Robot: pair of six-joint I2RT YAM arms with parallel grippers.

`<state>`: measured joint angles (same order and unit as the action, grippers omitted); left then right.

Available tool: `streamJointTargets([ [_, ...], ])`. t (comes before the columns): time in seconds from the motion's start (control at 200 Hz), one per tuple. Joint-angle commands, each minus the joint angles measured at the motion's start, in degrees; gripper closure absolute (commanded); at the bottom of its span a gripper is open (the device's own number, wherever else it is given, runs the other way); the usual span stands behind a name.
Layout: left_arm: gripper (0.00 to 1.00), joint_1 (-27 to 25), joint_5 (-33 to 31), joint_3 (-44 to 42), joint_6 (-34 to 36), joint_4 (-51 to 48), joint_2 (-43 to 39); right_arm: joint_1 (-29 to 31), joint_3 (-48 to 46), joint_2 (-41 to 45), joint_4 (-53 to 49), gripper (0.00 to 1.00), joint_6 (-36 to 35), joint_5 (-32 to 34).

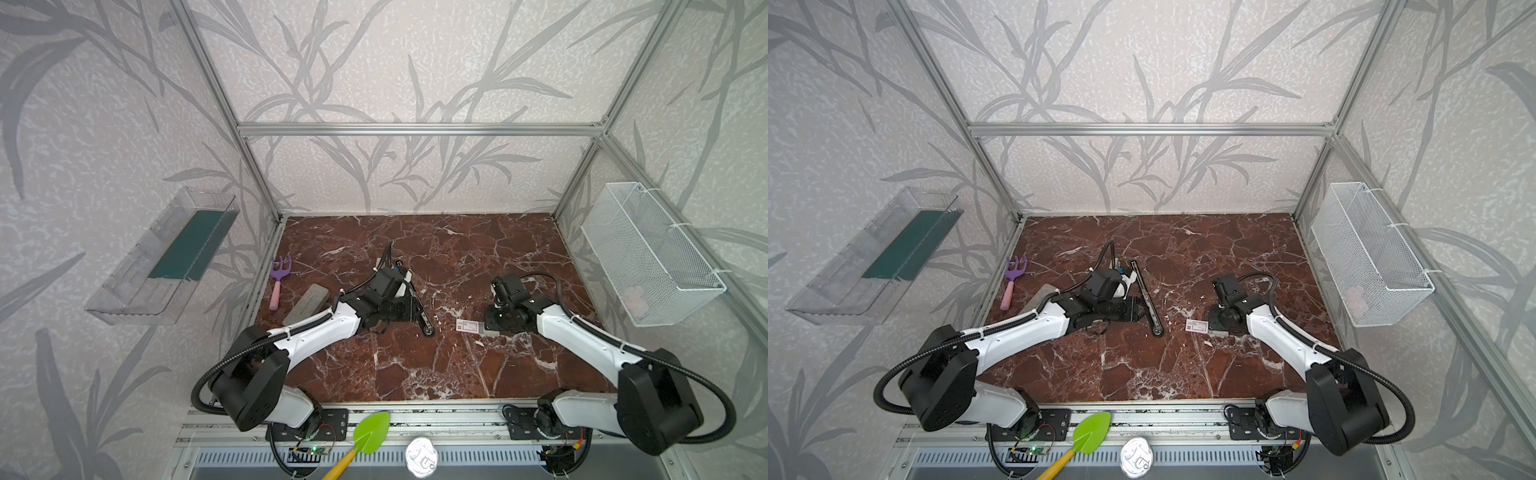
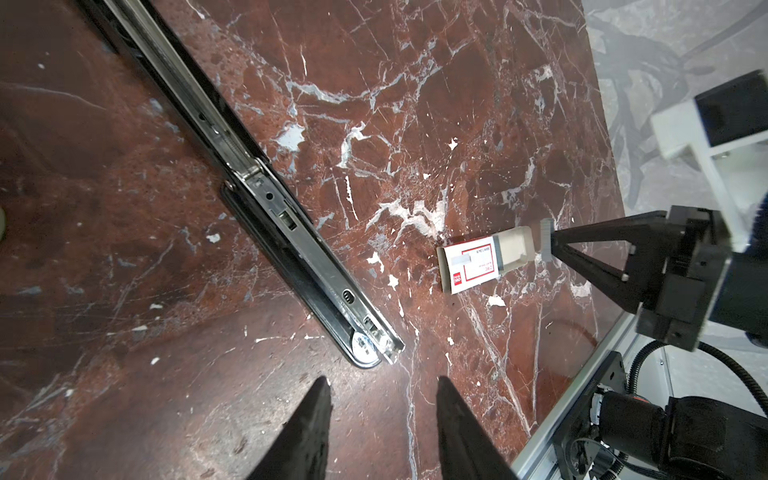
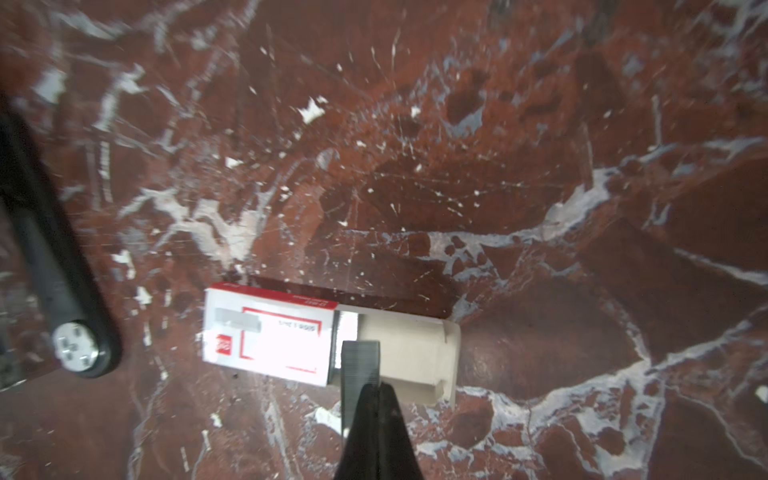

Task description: Load the staples into the stapler

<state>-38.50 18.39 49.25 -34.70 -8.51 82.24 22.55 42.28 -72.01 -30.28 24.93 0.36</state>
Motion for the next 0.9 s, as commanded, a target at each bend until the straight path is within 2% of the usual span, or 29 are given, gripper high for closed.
streamJointTargets([
  [0.0, 0.55, 1.44, 1.15, -0.59, -0.82, 3.68, -3.58, -0.16, 0.84, 4.99, 3.13, 1.0, -2.51, -6.59],
  [0.115, 0.52, 3.82, 6.62, -3.33, -2.38, 11.52, -6.81, -0.18, 0.18, 9.17, 11.56, 1.0, -3.1, -18.38],
  [0.225, 0.52, 5.41, 8.61, -4.38, -1.15, 13.5, -10.58, 0.03, 0.37, 10.47, 19.93, 1.0, -1.6, -29.87],
  [0.38, 0.48, 9.31, 16.96, -8.95, -5.31, 25.04, -15.54, 1.51, -0.39, 10.4, 32.82, 1.0, 3.77, -41.16],
  [0.615, 0.45, 10.46, 26.78, -13.68, -11.2, 41.66, -18.38, 3.73, -1.52, 6.41, 49.97, 1.0, 11.18, -51.23],
  [0.785, 0.46, 10.46, 35.37, -14.54, -19.02, 55.42, -15.69, 4.56, -3.32, 1.43, 69.19, 1.0, 23.69, -57.67],
  [0.895, 0.46, 10.46, 37.35, -15.03, -22.79, 61.66, -13.72, 5.32, -3.18, -1.22, 78.06, 1.0, 28.57, -60.89],
])
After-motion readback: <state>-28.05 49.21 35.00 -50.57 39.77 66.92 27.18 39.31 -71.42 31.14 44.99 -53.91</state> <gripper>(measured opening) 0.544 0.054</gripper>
